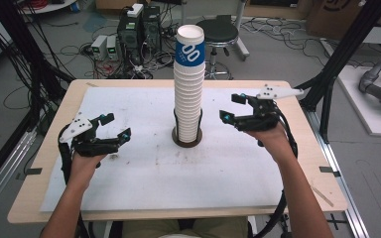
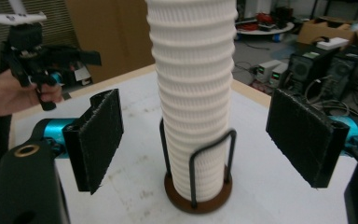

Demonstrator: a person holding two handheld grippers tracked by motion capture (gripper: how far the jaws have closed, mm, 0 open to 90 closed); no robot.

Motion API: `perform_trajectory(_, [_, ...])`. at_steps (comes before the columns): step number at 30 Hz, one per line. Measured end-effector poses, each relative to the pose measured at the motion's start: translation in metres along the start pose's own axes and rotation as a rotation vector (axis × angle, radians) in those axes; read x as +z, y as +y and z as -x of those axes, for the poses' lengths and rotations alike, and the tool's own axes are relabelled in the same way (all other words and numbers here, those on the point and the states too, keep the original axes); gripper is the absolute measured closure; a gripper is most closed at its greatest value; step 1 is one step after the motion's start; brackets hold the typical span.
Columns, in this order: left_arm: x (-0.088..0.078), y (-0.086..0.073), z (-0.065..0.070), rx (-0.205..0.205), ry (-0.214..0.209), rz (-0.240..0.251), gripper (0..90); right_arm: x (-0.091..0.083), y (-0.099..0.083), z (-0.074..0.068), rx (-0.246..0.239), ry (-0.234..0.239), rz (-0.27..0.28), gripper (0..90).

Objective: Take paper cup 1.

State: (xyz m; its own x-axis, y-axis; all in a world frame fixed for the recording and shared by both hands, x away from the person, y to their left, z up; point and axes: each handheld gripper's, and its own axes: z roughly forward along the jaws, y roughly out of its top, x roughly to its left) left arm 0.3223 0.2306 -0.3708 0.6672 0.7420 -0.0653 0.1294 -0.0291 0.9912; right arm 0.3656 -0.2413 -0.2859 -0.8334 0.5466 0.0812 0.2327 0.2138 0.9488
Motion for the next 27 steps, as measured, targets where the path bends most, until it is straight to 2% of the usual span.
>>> perform_trajectory(2, [0.000, 0.000, 0.001, -0.001, -0.003, -0.002, 14.4, 0.011, 0.013, 0.002, -0.021, 0.004, 0.001, 19.2])
perform_trajectory(5, [0.001, -0.001, 0.001, 0.000, -0.007, -0.007, 14.4, 0.024, 0.027, 0.005, -0.028, 0.028, 0.013, 19.2])
perform_trajectory(11, [0.002, -0.002, 0.001, -0.003, -0.013, -0.013, 14.4, 0.046, 0.048, 0.008, -0.061, 0.065, 0.029, 19.1])
perform_trajectory(18, [0.002, -0.002, 0.001, -0.009, -0.015, -0.006, 14.4, 0.061, 0.062, 0.011, -0.064, 0.060, 0.035, 19.2])
perform_trajectory(19, [0.002, -0.002, 0.000, -0.006, -0.015, -0.011, 14.4, 0.065, 0.064, 0.013, -0.060, 0.087, 0.046, 19.1])
perform_trajectory(20, [0.002, -0.003, 0.000, -0.007, -0.015, -0.010, 14.4, 0.067, 0.065, 0.014, -0.056, 0.094, 0.051, 19.1])
perform_trajectory(27, [0.003, -0.004, -0.001, -0.017, -0.010, -0.013, 14.4, 0.084, 0.075, 0.013, -0.062, 0.096, 0.052, 16.4])
